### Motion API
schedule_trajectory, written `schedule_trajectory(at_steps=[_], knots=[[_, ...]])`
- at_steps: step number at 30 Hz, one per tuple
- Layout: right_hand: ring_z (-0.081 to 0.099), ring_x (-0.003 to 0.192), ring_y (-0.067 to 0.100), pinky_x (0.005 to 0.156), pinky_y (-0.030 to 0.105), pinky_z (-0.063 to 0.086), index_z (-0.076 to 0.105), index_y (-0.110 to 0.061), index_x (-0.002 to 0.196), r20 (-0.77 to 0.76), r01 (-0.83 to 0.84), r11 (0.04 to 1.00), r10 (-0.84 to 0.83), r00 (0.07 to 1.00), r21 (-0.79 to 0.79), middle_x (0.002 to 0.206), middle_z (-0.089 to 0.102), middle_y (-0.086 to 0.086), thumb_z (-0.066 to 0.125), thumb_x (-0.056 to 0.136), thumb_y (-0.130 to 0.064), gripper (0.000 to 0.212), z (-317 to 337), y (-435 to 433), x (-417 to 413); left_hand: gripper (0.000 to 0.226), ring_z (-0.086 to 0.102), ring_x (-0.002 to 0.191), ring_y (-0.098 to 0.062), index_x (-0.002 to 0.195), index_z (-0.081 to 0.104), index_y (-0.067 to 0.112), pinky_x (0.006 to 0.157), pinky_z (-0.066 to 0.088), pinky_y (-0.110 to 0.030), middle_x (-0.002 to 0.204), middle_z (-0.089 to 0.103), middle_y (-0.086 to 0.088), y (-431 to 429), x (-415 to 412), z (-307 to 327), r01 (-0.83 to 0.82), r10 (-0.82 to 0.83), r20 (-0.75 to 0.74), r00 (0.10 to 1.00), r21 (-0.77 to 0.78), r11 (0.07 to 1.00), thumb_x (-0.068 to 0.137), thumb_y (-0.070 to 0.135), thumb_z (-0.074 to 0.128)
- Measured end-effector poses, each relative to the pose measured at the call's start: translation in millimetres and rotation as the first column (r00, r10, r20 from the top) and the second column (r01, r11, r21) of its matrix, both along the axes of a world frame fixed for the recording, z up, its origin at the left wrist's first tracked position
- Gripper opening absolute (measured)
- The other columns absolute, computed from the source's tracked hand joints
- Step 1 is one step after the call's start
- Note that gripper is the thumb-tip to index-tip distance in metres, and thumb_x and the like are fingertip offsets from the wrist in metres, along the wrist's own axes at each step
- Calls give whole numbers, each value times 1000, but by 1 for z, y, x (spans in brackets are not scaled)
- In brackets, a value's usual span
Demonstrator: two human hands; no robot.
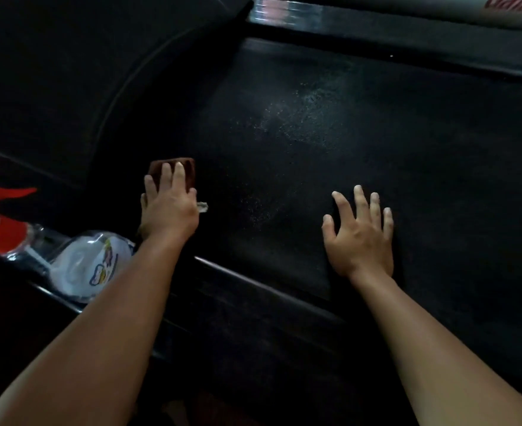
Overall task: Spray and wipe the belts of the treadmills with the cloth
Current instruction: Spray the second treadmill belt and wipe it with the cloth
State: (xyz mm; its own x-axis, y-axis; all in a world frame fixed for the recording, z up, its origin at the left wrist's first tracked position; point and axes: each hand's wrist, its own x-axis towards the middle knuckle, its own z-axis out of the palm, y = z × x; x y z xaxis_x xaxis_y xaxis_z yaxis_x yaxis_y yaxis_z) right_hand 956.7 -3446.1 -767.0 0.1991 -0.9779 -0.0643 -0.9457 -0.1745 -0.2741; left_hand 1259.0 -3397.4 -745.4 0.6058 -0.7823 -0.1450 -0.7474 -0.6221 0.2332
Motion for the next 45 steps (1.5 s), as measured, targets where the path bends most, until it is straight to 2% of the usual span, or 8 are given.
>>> schedule_trajectory(at_steps=[6, 12, 18, 23, 31, 37, 42, 45], knots=[[-4, 153, 25, 123, 47, -5, 21, -38, 152, -19, 14, 1000, -14, 1000, 12, 166, 6, 3, 27, 99, -50, 55, -1, -2, 3, 58, 1, 155, -32, 160, 14, 29, 123, 14, -50, 169, 6, 4, -62, 22, -2, -55, 54, -22, 998, -49, 997, 106, 43, 29], [0, 153, 26, 123, 48, -1, 21, -32, 155, -45, 30, 999, -30, 999, -11, 166, 10, 3, 31, 99, -49, 59, -4, -2, 4, 58, 3, 155, -31, 160, 18, 27, 123, 12, -42, 168, 11, 3, -134, -32, -3, 298, -300, -15, 954, -80, 951, 106, 39, 34], [-3, 153, 23, 123, 46, -4, 18, -27, 157, -50, 44, 999, -43, 998, 23, 167, 7, 0, 28, 100, -47, 61, -1, -5, 3, 58, 8, 155, -29, 159, 21, 27, 125, 17, -46, 167, 19, 0, -98, -140, -22, 701, -701, 37, 712, -83, 708, 103, 39, 32], [-3, 153, 23, 123, 46, -4, 16, -25, 158, -47, 51, 999, -51, 998, 13, 167, 5, 0, 27, 101, -47, 61, 0, -3, 4, 56, 7, 155, -26, 159, 16, 33, 124, 16, -44, 167, 15, 4, -28, -102, -17, 600, -597, 64, 800, -55, 798, 105, 38, 32], [-2, 153, 24, 123, 47, -4, 16, -25, 158, -44, 40, 999, -40, 998, 6, 166, 7, 1, 25, 101, -47, 61, 0, -3, 5, 57, 8, 153, -36, 159, 19, 26, 123, 14, -48, 168, 12, 1, -61, 23, -8, -10, 8, -30, 1000, -69, 998, 105, 37, 35], [-1, 153, 23, 123, 47, -3, 17, -25, 157, -38, 37, 999, -37, 999, -5, 166, 9, 1, 25, 101, -47, 61, -3, -3, 4, 58, 2, 154, -35, 160, 18, 24, 125, 5, -42, 169, 10, -1, -122, -31, -8, 272, -274, -21, 962, -63, 960, 106, 37, 36], [-2, 153, 24, 123, 47, -3, 17, -26, 157, -46, 38, 999, -37, 998, 24, 167, 7, 0, 25, 100, -48, 62, -1, -5, 4, 51, 10, 154, -30, 153, 32, 36, 125, 17, -44, 164, 23, 0, -80, -113, -9, 623, -633, -25, 774, -153, 767, 104, 41, 42], [-2, 153, 24, 123, 48, -2, 16, -25, 158, -59, 38, 999, -37, 998, 20, 167, 6, 0, 23, 100, -49, 62, 0, -5, 4, 52, 8, 154, -31, 156, 22, 39, 122, 18, -49, 166, 19, 3, -32, -119, -14, 587, -583, 72, 809, -57, 808, 105, 41, 35]])
